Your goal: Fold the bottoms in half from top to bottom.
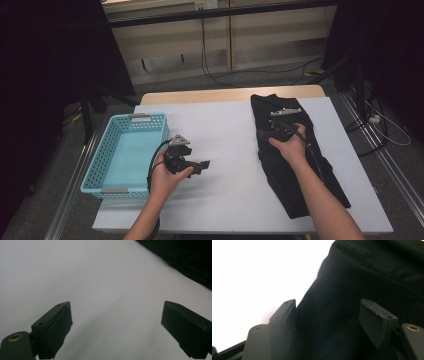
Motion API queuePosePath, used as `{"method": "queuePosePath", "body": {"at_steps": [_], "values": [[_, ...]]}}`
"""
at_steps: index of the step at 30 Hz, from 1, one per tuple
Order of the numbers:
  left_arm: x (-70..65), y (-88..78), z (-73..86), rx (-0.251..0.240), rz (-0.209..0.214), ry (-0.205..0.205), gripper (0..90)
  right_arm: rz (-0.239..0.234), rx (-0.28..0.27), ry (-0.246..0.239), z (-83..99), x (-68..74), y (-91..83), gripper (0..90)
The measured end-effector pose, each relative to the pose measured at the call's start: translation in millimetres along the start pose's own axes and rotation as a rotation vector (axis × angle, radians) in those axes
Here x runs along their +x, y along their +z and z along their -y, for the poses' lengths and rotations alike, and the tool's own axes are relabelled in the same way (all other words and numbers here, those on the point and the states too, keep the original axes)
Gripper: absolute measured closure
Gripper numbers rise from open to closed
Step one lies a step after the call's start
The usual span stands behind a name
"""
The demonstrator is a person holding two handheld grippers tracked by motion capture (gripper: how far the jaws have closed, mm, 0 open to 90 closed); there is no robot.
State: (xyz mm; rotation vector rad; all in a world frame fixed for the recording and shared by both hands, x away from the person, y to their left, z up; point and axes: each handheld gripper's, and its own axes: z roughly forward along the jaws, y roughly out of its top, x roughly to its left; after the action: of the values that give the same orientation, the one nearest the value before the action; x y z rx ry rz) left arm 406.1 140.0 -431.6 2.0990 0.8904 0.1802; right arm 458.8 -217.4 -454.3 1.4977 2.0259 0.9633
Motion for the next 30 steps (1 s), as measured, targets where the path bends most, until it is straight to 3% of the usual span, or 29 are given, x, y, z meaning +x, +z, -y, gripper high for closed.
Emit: {"method": "queuePosePath", "body": {"at_steps": [2, 7, 11, 14, 17, 26, 30], "values": [[0.1, 1.1, 0.8, 0.001, -0.001, -0.004, 9.7, -0.002, 0.017, -0.001, -0.9, 0.5, 5.6, 30.9], [-0.6, 4.0, 1.9, 0.003, 0.004, -0.011, 9.7, 0.026, 0.0, -0.027, -4.5, 3.5, 14.7, 32.2], [-1.0, 3.9, 2.6, 0.008, 0.006, -0.008, 9.8, 0.008, 0.0, -0.034, -7.9, 8.7, 21.1, 31.9], [-1.0, 2.2, 2.5, -0.003, 0.014, -0.024, 9.8, 0.007, 0.029, -0.045, -9.6, 13.8, 25.9, 32.5], [-0.8, -0.1, 3.0, -0.008, 0.007, -0.027, 9.8, 0.05, 0.033, -0.065, -8.5, 17.2, 28.4, 37.3], [-0.3, -3.4, 4.5, -0.014, 0.001, -0.039, 10.1, 0.066, 0.011, -0.059, -7.1, 14.7, 27.9, 54.9], [-0.5, -2.3, 5.2, -0.009, -0.003, -0.033, 10.1, 0.089, 0.009, -0.044, -7.2, 12.2, 26.6, 73.0]]}}
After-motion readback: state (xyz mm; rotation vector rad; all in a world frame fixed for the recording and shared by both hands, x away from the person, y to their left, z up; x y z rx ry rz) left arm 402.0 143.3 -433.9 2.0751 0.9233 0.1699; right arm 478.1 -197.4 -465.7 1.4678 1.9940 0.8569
